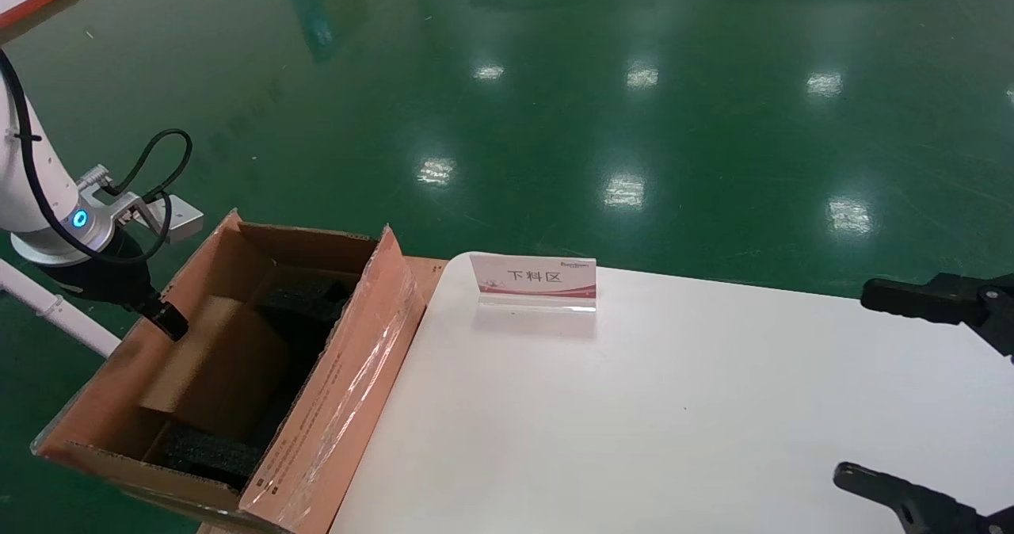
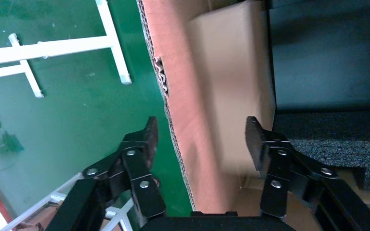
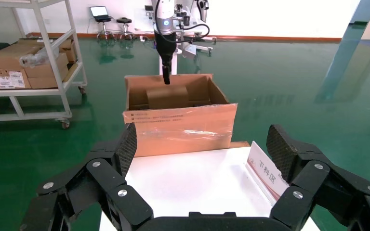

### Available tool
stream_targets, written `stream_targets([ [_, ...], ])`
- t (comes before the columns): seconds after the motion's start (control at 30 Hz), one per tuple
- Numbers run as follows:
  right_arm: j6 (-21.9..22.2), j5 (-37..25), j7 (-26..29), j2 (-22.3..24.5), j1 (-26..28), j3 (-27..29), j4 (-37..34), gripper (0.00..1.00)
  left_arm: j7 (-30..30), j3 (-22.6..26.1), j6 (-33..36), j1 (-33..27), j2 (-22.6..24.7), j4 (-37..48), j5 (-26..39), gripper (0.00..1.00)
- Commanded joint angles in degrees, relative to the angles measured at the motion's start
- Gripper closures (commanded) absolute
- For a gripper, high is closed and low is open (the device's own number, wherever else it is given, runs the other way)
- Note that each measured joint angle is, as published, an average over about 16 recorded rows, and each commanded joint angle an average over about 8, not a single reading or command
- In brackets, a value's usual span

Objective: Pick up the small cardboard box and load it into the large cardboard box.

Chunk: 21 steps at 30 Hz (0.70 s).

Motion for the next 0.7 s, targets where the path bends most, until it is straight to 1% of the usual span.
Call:
stream_targets([
  [0.03, 0.0, 0.0, 0.0, 0.0, 0.0, 0.0, 0.0, 0.0, -0.1, 0.1, 0.1, 0.1, 0.0, 0.0, 0.1, 0.0],
  [0.17, 0.0, 0.0, 0.0, 0.0, 0.0, 0.0, 0.0, 0.0, 0.6, -0.6, -0.8, -0.7, -0.4, -0.6, -0.5, 0.0],
  [0.33, 0.0, 0.0, 0.0, 0.0, 0.0, 0.0, 0.0, 0.0, 3.3, -2.6, -4.1, -3.7, -2.8, -4.3, -1.7, 0.0],
  [0.53, 0.0, 0.0, 0.0, 0.0, 0.0, 0.0, 0.0, 0.0, 5.8, -5.4, -9.0, -8.3, -7.4, -13.0, -3.1, 0.0],
  [0.7, 0.0, 0.0, 0.0, 0.0, 0.0, 0.0, 0.0, 0.0, 8.3, -8.6, -12.4, -11.6, -12.4, -21.6, -6.4, 0.0],
])
